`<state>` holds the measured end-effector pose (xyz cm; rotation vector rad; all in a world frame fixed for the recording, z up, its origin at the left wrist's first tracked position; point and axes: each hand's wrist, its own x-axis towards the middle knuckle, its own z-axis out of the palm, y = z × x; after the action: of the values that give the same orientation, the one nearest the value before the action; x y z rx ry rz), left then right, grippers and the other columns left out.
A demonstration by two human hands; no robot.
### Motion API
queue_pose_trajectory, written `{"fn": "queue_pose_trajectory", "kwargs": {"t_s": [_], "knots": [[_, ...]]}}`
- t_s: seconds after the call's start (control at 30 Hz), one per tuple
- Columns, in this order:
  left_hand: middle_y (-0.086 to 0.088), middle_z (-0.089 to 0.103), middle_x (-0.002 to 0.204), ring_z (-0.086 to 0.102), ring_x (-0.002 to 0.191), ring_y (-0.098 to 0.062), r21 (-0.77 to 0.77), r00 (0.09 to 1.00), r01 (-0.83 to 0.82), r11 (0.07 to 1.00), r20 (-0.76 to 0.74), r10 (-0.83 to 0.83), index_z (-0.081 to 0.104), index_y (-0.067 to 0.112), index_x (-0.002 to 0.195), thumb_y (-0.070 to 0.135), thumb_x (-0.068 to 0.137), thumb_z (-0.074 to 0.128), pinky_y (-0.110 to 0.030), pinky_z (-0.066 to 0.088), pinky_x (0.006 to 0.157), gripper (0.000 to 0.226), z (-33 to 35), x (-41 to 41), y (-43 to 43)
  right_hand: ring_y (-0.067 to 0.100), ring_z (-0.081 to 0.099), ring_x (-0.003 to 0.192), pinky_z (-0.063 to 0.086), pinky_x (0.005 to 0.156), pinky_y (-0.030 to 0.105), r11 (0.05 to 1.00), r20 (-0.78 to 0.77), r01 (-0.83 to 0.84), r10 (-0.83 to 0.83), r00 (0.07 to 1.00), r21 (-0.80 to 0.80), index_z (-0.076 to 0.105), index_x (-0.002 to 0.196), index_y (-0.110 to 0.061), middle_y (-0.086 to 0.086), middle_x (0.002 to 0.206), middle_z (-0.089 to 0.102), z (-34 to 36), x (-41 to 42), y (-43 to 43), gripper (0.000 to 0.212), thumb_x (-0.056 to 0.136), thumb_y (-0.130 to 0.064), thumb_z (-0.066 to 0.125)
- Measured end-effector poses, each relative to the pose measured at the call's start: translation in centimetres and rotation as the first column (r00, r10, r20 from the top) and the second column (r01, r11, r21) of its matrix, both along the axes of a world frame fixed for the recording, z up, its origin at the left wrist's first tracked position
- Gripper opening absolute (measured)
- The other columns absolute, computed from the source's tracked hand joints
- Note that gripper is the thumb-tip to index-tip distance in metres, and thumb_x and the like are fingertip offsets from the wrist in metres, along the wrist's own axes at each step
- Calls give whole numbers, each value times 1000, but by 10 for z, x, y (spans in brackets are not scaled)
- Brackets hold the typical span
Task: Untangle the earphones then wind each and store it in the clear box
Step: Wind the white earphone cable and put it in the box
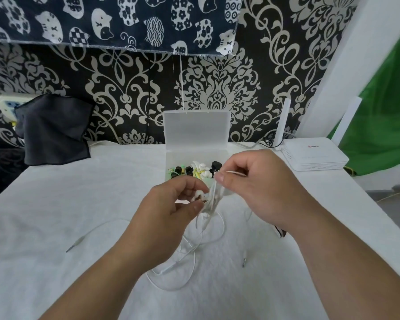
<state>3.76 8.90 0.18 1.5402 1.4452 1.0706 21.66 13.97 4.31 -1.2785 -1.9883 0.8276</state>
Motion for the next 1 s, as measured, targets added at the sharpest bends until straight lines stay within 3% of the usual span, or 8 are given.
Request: {"fn": "queue_pose_trajectory", "kwargs": {"t_s": [0.13,0.27,0.4,0.47,0.57,0.73,0.9,1.0], "knots": [[-9,73,94,68,91,-25,-35,972,82,996,225,-72,72,18,96,1,92,64,-28,54,83,19,0,-2,1,-3,51,52,38,53,11,997,-126,78,-81,989,-26,73,75,-20,-14,55,59,-4,4,5,13,88,-21,73],[-11,73,92,67,86,-19,-35,872,107,994,484,-77,73,14,92,8,82,71,-23,53,78,12,5,1,0,6,36,46,29,54,26,949,-304,53,-152,940,-311,72,73,-13,-8,51,45,-15,0,6,23,94,-18,65],[-16,75,101,70,94,-23,-14,819,44,999,574,-28,73,10,97,11,80,74,-31,53,88,17,3,3,3,13,27,51,20,50,28,896,-268,-43,-86,960,-443,61,84,9,-1,57,37,-29,-15,1,30,98,-17,58],[-16,75,96,71,89,-24,-20,801,-56,998,596,57,73,8,98,12,80,68,-31,53,85,19,3,1,4,13,30,50,23,48,25,848,-244,-122,-9,970,-516,66,82,2,-1,57,42,-32,-20,-3,31,101,-18,54],[-9,77,92,72,86,-18,-11,833,-206,978,522,181,74,14,97,0,86,68,-20,54,77,18,1,-3,4,12,35,50,28,49,22,792,-217,-196,82,973,-578,69,76,-12,-2,58,47,-31,-24,-10,36,104,-20,47],[-1,77,86,73,80,-12,-17,856,-317,948,426,294,74,18,94,0,86,70,-14,52,71,20,0,-4,4,12,44,55,36,55,25,752,-173,-302,247,953,-586,71,82,-12,-1,63,53,-23,-25,-16,34,104,-17,46],[8,73,79,68,77,0,82,936,-339,937,132,327,73,30,89,4,85,74,-5,46,67,26,0,-6,3,13,47,54,42,58,27,833,-140,-281,244,960,-476,73,82,-10,-2,56,52,-14,-17,-12,27,100,-21,56],[24,69,84,65,84,6,122,963,-259,958,-44,266,68,42,86,10,86,74,-4,45,70,33,-1,-5,2,15,45,53,42,55,25,880,-236,-271,189,953,-390,72,77,-6,3,53,49,-7,-10,-8,27,98,-16,59]]}}
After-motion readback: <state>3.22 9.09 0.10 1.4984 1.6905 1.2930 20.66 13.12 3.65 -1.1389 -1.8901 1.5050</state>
